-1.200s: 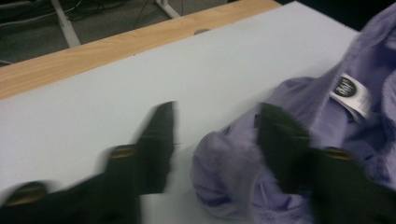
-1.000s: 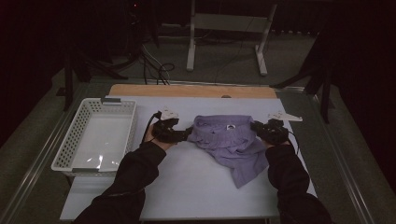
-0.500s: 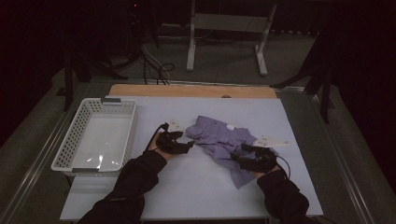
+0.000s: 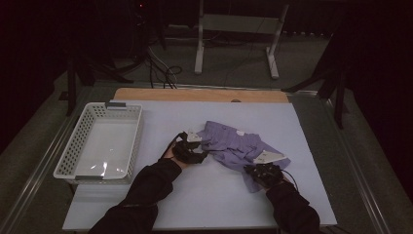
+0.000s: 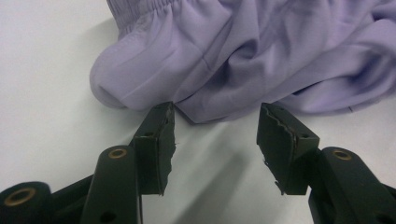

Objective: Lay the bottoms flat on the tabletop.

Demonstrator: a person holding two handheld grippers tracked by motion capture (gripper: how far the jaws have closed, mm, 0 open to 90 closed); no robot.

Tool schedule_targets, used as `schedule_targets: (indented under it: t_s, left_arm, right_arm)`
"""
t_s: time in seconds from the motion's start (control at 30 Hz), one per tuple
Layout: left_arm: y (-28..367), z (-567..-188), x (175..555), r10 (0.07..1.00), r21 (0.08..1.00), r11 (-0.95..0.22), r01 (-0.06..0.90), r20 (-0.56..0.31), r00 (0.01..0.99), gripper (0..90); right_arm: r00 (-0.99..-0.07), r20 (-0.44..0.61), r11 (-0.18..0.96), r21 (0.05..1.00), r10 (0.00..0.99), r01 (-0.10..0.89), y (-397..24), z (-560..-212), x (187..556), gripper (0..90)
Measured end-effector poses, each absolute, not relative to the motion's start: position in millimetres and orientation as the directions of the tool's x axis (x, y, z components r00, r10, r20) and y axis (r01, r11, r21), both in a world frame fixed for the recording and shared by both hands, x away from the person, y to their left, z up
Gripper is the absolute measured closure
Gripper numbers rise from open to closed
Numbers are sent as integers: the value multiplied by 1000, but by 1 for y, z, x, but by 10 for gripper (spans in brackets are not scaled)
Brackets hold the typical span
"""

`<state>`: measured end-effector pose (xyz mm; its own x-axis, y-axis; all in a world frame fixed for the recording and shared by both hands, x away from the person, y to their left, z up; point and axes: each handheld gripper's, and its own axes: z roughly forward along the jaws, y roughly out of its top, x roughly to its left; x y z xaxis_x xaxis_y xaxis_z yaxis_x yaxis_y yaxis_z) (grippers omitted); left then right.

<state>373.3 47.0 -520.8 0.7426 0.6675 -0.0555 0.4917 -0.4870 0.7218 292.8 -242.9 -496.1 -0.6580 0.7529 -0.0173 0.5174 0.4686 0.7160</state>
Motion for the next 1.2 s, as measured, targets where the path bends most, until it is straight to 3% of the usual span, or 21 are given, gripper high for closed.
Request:
schedule_targets:
  t_s: [0.1,0.2,0.27,0.3,0.43,0.6,0.67,0.73,0.97,1.2]
  left_arm:
    - [42,-521,375,658,727,-500,470,-34,752,528]
    - [38,-520,380,668,727,-511,459,0,744,691]
    - [39,-519,382,680,719,-512,471,4,733,888]
    - [40,-518,381,680,719,-509,473,-2,734,900]
    - [47,-503,372,688,732,-510,451,32,725,900]
    - [63,-477,364,696,791,-440,425,1,718,900]
    - [65,-472,362,684,801,-413,432,-40,728,827]
    - [64,-470,357,674,820,-381,428,-71,735,668]
    - [34,-493,342,556,778,-482,404,-84,827,612]
    - [5,-520,356,572,729,-539,422,-52,819,513]
  right_arm:
    - [-632,-31,442,741,775,505,-255,-487,294,891]
    - [-612,-11,408,754,791,514,-260,-483,294,891]
    - [-613,-10,406,758,790,511,-260,-483,295,890]
    - [-616,-13,410,757,788,509,-260,-484,294,890]
    - [-617,-15,410,759,787,505,-261,-482,293,890]
    - [-612,-22,398,779,790,485,-266,-475,290,890]
    - [-602,-17,382,788,798,484,-270,-473,291,890]
    - [-581,-27,373,791,814,485,-274,-471,293,890]
    - [-532,-9,326,798,847,506,-284,-474,303,890]
    - [-539,-20,334,803,842,493,-283,-474,303,890]
